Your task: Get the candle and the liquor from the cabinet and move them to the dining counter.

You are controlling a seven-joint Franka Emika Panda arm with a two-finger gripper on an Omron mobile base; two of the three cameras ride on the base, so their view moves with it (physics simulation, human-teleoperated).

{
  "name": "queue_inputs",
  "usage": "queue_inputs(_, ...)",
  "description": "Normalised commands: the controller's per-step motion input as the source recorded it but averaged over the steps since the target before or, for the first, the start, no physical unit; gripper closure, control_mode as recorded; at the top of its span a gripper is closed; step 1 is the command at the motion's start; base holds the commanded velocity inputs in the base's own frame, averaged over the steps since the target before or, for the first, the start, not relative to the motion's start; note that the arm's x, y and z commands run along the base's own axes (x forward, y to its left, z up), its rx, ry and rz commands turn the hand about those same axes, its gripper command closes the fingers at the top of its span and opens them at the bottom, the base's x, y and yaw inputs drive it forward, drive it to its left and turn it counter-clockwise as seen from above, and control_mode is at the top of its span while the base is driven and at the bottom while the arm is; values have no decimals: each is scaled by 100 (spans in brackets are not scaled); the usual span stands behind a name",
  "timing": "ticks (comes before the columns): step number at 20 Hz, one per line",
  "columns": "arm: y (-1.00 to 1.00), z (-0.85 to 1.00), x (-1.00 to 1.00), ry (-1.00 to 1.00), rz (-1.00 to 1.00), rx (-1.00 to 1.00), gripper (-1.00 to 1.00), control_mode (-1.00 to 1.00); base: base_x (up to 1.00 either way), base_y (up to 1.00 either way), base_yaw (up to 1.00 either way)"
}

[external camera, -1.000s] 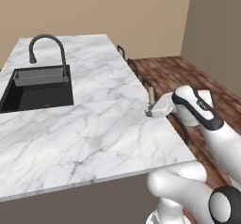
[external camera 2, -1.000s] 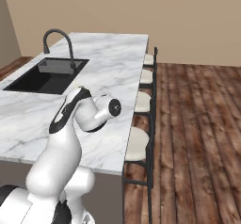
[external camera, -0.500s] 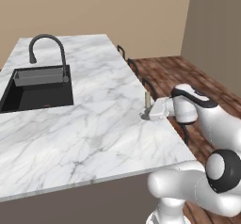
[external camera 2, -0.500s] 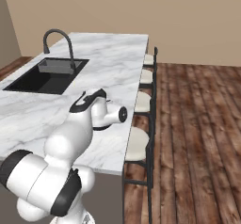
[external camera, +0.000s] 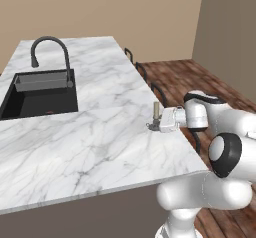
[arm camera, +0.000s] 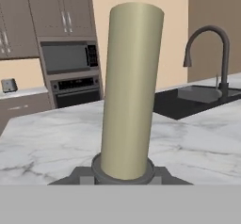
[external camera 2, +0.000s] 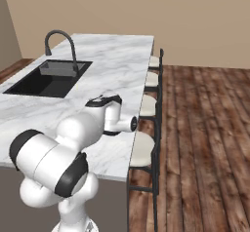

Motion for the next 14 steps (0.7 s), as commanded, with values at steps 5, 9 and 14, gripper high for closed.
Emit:
queue_inputs(5,0,-13,0,0,0,0,100,-100,0,0,0)
queue_inputs(9,3,-3,0,0,0,0,100,-100,0,0,0)
queue_inputs(14,0,-6,1,0,0,0,100,-100,0,0,0)
